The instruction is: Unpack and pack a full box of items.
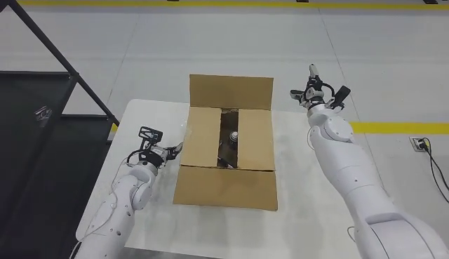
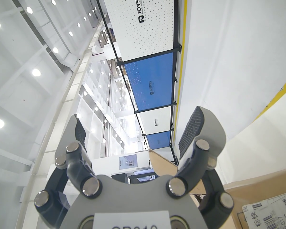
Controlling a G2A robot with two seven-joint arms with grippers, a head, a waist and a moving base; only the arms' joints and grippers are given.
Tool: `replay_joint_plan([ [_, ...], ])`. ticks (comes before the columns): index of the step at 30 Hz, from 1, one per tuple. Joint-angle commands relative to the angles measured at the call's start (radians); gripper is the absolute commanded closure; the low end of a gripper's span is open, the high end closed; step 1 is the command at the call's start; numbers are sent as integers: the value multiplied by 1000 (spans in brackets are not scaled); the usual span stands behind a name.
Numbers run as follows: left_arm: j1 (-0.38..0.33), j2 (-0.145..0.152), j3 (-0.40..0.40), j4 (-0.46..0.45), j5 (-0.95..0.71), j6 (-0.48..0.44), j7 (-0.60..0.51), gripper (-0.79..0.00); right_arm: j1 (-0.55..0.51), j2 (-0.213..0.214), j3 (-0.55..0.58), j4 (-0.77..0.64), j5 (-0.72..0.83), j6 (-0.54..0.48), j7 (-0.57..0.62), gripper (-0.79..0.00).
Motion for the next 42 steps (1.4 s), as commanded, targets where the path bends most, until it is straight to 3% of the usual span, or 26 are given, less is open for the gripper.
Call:
replay_joint_plan([
  [1, -29, -11, 21, 44, -3, 3, 11, -785, -4, 2, 5, -8, -5, 2, -5, -785],
  [14, -136, -61, 65, 227, -66, 55, 115, -785, -29, 5, 23, -60, -36, 31, -22, -785],
  [25, -112, -61, 23, 210, -70, 135, 236, -785, -29, -1, 32, -66, -47, 49, -19, -785],
  [33, -107, -59, 27, 172, -14, 120, 177, -785, -23, -4, 41, -57, -52, 47, -13, -785],
  [42, -131, -80, 57, 249, -19, 98, 136, -785, -29, -3, 57, -47, -61, 36, -10, -785],
])
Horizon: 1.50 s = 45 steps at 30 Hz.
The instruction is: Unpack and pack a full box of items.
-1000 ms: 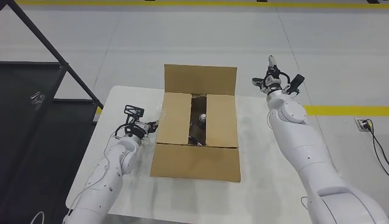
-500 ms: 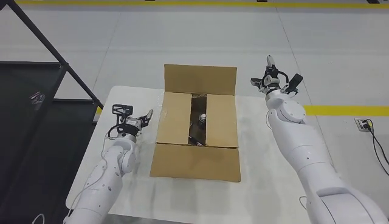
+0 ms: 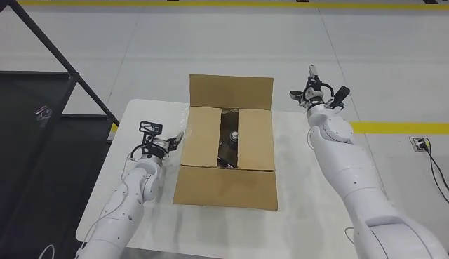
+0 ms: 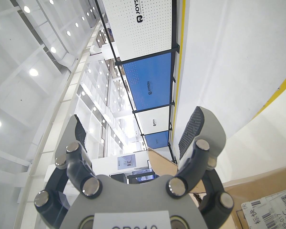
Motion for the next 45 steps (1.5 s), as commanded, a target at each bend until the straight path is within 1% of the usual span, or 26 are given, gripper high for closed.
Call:
replay_joint_plan([
  [1, -8, -5, 7, 24, 0, -2, -3, -785, -1, 1, 5, 1, -2, 0, -1, -785],
  [9, -51, -33, 26, 92, -27, 24, 17, -785, -9, -2, 8, -18, -15, 6, -6, -785],
  [16, -89, -61, 31, 149, -75, 89, 67, -785, -16, -2, 15, -30, -27, 6, -7, -785],
  [23, -94, -65, 2, 165, -100, 143, 152, -785, -29, 1, 28, -42, -32, 7, -10, -785],
  [30, -72, -58, -29, 109, -94, 192, 193, -785, -32, 0, 35, -49, -35, 13, -3, -785],
  [45, 24, -37, -94, -103, -32, 272, 193, -785, -31, -4, 48, -38, -40, 5, 9, -785],
])
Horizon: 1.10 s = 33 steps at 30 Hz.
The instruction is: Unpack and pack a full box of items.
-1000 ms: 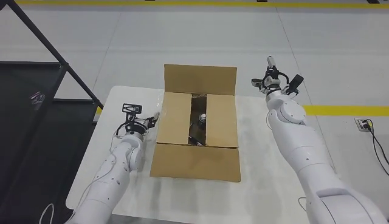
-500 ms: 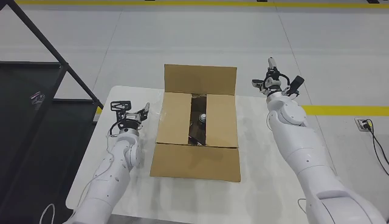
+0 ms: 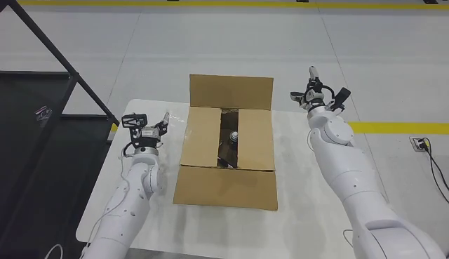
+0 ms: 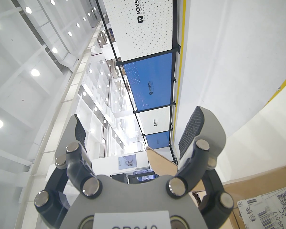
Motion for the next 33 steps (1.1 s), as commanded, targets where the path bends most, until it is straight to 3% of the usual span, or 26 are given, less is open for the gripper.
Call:
replay_joint_plan([
  [1, 18, 4, -12, -32, 12, 15, -2, -785, -1, 0, 2, 1, -1, -1, 0, -785],
  [17, 185, 42, -122, -230, 119, 44, -85, -785, 13, -6, 8, 4, -14, 6, 9, -785],
  [33, 255, 54, -167, -263, 208, 64, -186, -785, 33, -15, 12, 39, -18, -4, 23, -785],
])
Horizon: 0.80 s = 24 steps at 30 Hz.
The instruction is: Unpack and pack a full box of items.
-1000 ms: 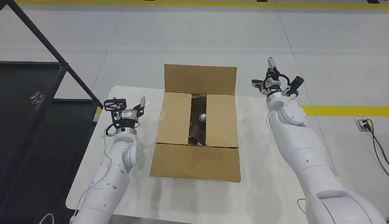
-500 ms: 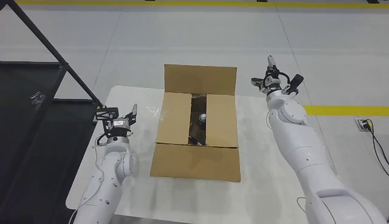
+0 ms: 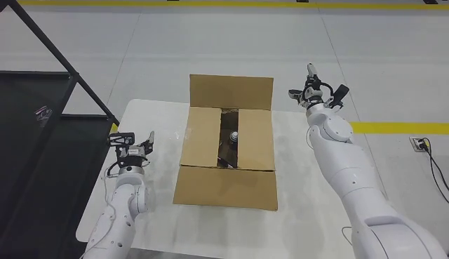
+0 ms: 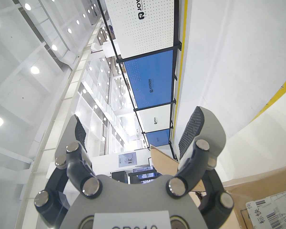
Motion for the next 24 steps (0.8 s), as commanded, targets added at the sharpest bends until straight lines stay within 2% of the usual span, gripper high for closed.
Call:
replay_joint_plan([
  [1, 0, -2, -1, 11, 3, 16, -10, -785, 2, -1, 1, 4, -1, -2, 1, -785],
  [15, -33, -14, -42, 83, -78, 75, -56, -785, 12, -4, 9, 27, -5, -9, 12, -785],
  [24, -25, -25, -79, 60, -170, 144, -31, -785, 18, -8, 11, 35, -10, -10, 14, -785],
])
